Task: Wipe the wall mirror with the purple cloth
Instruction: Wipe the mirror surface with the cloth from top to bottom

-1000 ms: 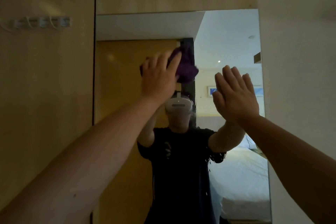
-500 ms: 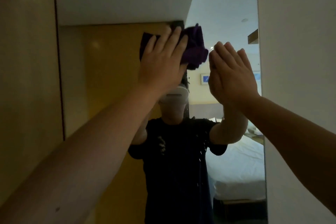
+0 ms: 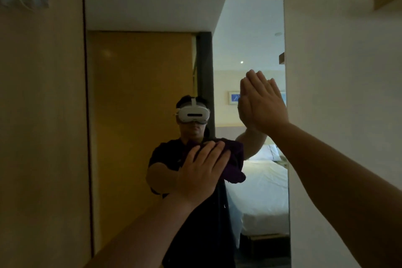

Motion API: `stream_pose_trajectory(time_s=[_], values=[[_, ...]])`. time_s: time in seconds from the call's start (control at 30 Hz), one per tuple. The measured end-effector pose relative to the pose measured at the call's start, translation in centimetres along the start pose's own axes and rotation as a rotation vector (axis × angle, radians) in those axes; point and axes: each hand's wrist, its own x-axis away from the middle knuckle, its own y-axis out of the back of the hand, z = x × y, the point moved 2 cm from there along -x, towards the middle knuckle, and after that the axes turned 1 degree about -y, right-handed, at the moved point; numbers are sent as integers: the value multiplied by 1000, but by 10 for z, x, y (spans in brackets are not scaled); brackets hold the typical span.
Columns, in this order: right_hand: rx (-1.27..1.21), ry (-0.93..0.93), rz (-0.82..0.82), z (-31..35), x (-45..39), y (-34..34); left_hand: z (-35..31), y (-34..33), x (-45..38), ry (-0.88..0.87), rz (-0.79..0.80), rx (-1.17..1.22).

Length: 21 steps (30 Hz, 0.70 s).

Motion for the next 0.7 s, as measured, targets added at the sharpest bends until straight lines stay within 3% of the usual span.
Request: stream_pose_trajectory(time_s=[0.2, 0.4, 0.5, 0.6, 0.7], values=[[2, -159, -33, -49, 15, 9, 34, 35, -65, 105, -140, 47], [-43, -121, -82, -67, 12, -14, 94, 80, -218, 299, -200, -74], [-40, -83, -92, -71, 11, -18, 103, 91, -281, 339, -137, -72], [-72, -55, -107, -74, 9, -22, 94, 74, -286, 325, -111, -134], [-112, -32, -152, -76, 11, -23, 73, 58, -249, 198, -126, -146]])
